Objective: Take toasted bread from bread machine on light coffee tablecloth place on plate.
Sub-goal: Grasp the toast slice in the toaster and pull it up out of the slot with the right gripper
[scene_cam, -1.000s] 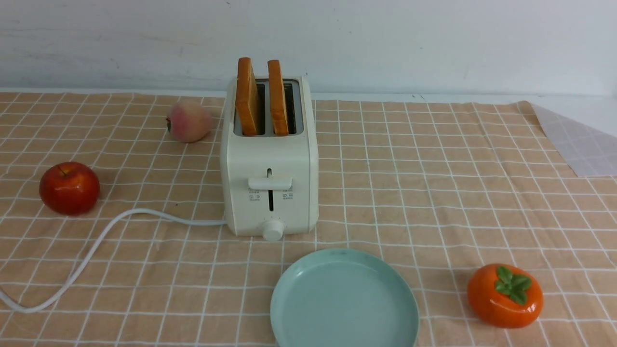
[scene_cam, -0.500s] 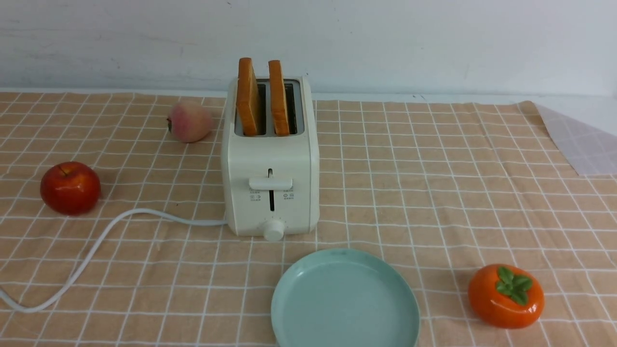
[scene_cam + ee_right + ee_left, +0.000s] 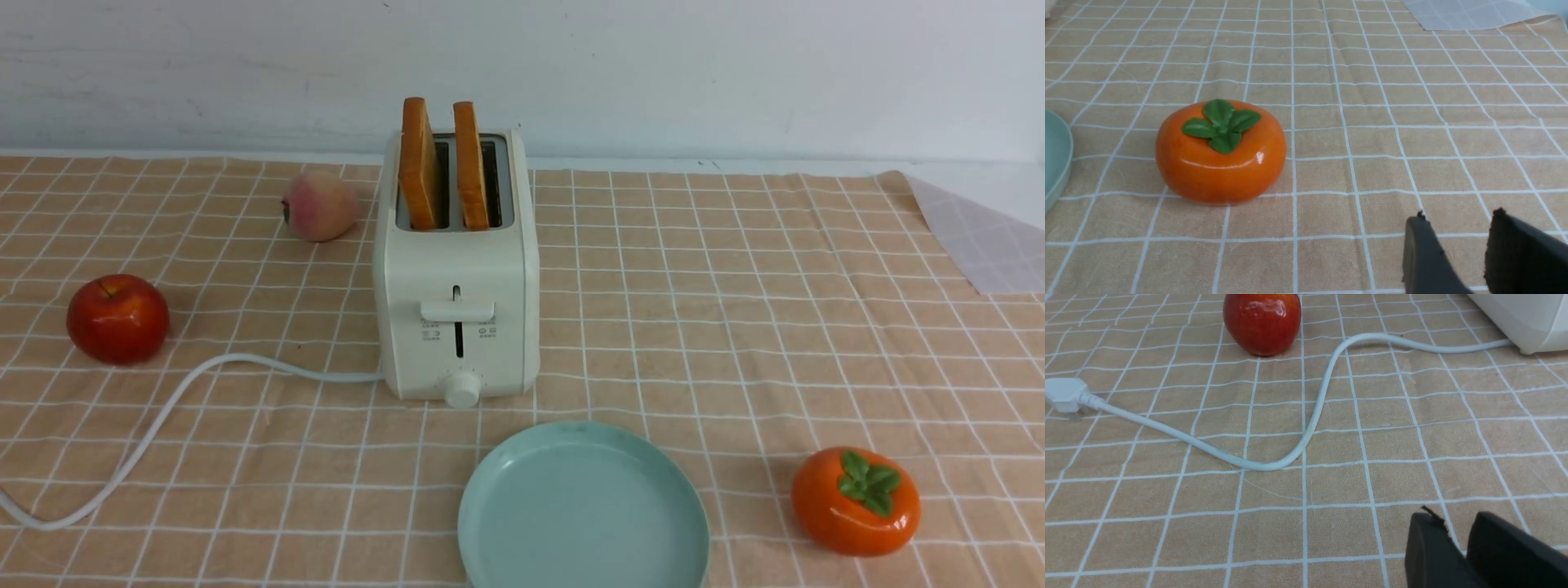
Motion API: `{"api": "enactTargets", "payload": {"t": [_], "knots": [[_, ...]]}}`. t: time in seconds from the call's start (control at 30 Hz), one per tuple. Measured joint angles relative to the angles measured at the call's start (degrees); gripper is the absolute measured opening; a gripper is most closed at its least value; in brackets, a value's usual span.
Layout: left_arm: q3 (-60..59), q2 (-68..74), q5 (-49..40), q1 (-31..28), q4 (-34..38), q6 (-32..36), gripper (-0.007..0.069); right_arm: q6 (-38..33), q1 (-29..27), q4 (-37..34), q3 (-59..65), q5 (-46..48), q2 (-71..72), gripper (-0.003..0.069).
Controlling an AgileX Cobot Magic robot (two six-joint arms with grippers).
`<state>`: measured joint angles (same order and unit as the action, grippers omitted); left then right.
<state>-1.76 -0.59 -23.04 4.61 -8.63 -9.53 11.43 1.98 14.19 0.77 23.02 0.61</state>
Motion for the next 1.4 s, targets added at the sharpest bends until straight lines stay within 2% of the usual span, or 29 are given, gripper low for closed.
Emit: {"api": "enactTargets", "payload": {"t": [0.13,0.27,0.43,0.57,0.67,0.9,0.93,1.0,1.1,1.13,1.2,1.3,1.33,1.4], "knots": [[0.0,0.0,0.4,0.0,-2.9,0.0,0.0142,0.0,0.0,2.5,0.0,0.2,0.0,0.0240],[0.0,0.0,4.8,0.0,-7.1,0.0,0.0143,0.0,0.0,5.5,0.0,0.1,0.0,0.0240],[0.0,0.0,18.0,0.0,-8.1,0.0,0.0144,0.0,0.0,10.4,0.7,-5.0,0.0,0.0240],[0.0,0.0,29.2,0.0,-8.3,0.0,0.0146,0.0,0.0,12.9,0.7,-12.9,0.0,0.0240],[0.0,0.0,32.9,0.0,-8.5,0.0,0.0146,0.0,0.0,13.6,0.7,-16.0,0.0,0.0240],[0.0,0.0,35.1,0.0,-8.6,-0.4,0.0155,-0.6,0.0,18.4,0.7,-19.2,0.0,0.0240],[0.0,0.0,36.8,0.0,-8.5,-2.8,0.0155,0.8,0.0,18.4,0.7,-22.1,0.0,0.0240],[0.0,0.0,39.9,0.0,-7.8,-8.1,0.0158,4.9,0.0,17.3,0.7,-27.9,0.0,0.0240],[0.0,0.0,49.2,0.0,-6.4,-18.7,0.0162,16.0,0.0,12.8,0.7,-40.9,0.0,0.0240],[0.0,0.0,50.0,0.0,-6.4,-19.3,0.0162,16.7,0.0,12.4,0.7,-40.9,0.0,0.0240],[0.7,0.0,57.0,0.0,-6.2,-23.9,0.0164,22.7,0.0,7.3,0.2,-51.0,0.0,0.0240],[8.3,0.2,57.3,0.0,-6.2,-25.4,0.0164,24.3,0.0,0.0,-5.9,-53.3,-1.8,0.0240],[9.0,0.3,57.3,0.0,-6.2,-25.4,0.0164,24.3,0.0,-0.5,-6.5,-53.2,-2.1,0.0240],[18.9,3.5,53.9,0.0,-6.0,-25.4,0.0165,24.3,0.0,-4.7,-16.7,-50.6,-6.6,0.0240]]}}
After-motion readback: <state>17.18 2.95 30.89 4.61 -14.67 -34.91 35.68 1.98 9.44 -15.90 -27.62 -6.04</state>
